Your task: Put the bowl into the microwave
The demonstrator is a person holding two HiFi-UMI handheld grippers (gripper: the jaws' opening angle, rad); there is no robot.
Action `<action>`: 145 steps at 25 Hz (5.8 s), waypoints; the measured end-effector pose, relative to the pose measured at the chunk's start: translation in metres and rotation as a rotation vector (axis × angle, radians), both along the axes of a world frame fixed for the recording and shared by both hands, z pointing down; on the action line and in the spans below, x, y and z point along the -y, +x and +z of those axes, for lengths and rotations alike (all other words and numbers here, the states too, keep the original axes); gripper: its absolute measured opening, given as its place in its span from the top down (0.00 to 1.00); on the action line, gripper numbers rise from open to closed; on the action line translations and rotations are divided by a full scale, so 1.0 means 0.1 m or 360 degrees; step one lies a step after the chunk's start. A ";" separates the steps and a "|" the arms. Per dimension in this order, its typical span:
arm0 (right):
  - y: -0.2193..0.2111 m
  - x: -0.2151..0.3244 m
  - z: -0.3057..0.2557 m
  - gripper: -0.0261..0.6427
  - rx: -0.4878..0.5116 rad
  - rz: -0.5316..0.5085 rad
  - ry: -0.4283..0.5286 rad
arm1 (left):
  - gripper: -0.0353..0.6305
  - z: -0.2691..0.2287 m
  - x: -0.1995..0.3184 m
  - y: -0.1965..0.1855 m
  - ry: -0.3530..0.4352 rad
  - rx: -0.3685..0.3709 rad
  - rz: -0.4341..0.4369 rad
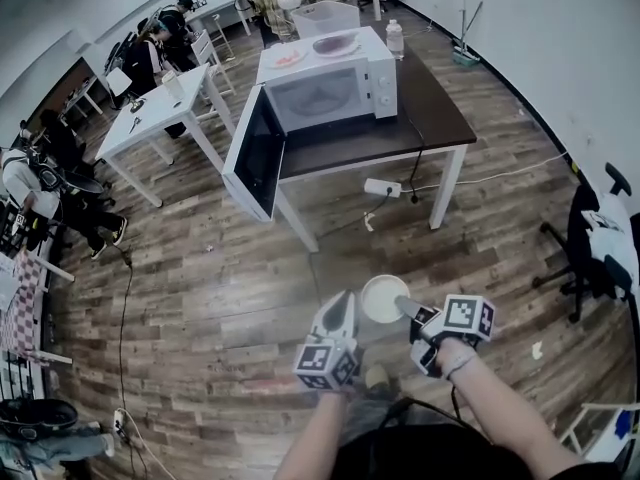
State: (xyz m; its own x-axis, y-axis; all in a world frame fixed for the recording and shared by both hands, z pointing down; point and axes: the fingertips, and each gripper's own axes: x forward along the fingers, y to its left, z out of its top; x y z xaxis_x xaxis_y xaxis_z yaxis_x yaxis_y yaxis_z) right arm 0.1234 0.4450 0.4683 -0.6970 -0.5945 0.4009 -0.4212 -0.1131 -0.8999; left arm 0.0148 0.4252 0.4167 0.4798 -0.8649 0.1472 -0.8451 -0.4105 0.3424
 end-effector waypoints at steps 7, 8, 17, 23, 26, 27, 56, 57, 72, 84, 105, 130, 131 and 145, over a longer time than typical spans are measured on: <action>-0.12 0.23 0.02 0.78 -0.0004 0.0048 -0.0001 | 0.95 0.02 0.27 -0.18 0.0004 -0.0019 0.0017; -0.13 0.25 0.02 0.78 -0.0004 0.0056 0.0000 | 0.95 0.03 0.29 -0.20 0.0005 -0.0024 0.0021; -0.18 0.40 0.08 0.78 -0.0003 0.0074 -0.0021 | 0.95 0.13 0.40 -0.30 -0.0024 -0.0037 0.0005; -0.21 0.57 0.10 0.78 0.0003 0.0062 -0.0024 | 0.95 0.20 0.55 -0.35 -0.0039 -0.0050 -0.0024; -0.21 0.72 0.13 0.78 -0.0005 0.0050 -0.0037 | 0.95 0.18 0.70 -0.37 -0.0036 -0.0049 -0.0041; -0.21 0.77 0.13 0.78 -0.0007 0.0046 -0.0039 | 0.95 0.17 0.75 -0.38 -0.0035 -0.0047 -0.0044; -0.15 2.43 0.13 0.78 0.0039 -0.0085 -0.0060 | 0.95 0.14 2.32 -0.31 -0.0015 -0.0039 -0.0202; -0.15 2.45 0.14 0.78 0.0041 -0.0091 -0.0060 | 0.95 0.15 2.34 -0.31 -0.0015 -0.0037 -0.0207; -0.18 2.70 0.11 0.78 0.0061 -0.0125 -0.0055 | 0.95 0.13 2.54 -0.33 -0.0008 -0.0012 -0.0232; -0.28 3.06 0.13 0.78 0.0045 -0.0120 -0.0075 | 0.95 0.17 2.92 -0.44 -0.0009 -0.0040 -0.0250; -0.49 4.00 0.13 0.78 0.0053 -0.0049 -0.0090 | 0.95 0.27 3.83 -0.57 -0.0051 -0.0073 -0.0189; -0.84 4.90 0.20 0.78 0.0079 0.0049 -0.0079 | 0.95 0.43 4.66 -0.87 -0.0056 -0.0098 -0.0085; -0.85 4.95 0.18 0.78 0.0087 0.0049 -0.0078 | 0.95 0.43 4.67 -0.86 -0.0051 -0.0097 -0.0078; -0.98 5.61 0.03 0.78 0.0126 0.0022 0.0015 | 0.95 0.48 5.00 -0.87 0.0037 -0.0049 -0.0067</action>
State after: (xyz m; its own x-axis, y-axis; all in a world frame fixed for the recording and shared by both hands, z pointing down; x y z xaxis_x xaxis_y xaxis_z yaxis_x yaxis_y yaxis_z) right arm 0.0251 -0.1157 0.4718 -0.7180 -0.6078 0.3394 -0.3471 -0.1100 -0.9313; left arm -0.0724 -0.0753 0.4644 0.4467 -0.8876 0.1125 -0.8511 -0.3828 0.3594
